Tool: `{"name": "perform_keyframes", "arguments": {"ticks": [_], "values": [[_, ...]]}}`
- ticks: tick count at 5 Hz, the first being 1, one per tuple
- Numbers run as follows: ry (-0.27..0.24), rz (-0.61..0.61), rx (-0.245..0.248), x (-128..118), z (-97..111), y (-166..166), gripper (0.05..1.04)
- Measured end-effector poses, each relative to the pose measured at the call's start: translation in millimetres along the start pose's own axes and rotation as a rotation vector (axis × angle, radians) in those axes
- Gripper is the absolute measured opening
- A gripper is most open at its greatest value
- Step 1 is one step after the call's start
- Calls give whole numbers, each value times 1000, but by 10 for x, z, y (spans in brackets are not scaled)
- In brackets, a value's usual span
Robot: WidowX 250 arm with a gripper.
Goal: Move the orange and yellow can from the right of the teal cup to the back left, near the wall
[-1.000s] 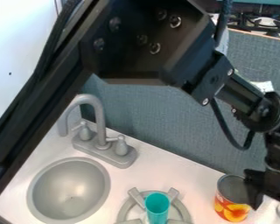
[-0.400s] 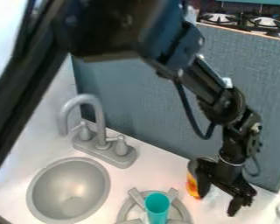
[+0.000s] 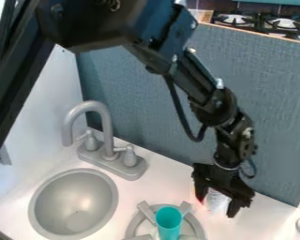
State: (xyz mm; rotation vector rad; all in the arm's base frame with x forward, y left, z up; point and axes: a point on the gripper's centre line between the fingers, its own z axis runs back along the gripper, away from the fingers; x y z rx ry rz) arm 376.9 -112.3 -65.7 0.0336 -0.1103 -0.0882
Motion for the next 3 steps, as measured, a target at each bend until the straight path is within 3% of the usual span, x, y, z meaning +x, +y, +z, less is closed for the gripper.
{"name": "perform_keyframes", "arguments": {"ticks": [2,3], "values": [[-29,13,-60,-147,249,-29,1005],[6,23,-57,-401,472,-99,1004]]}}
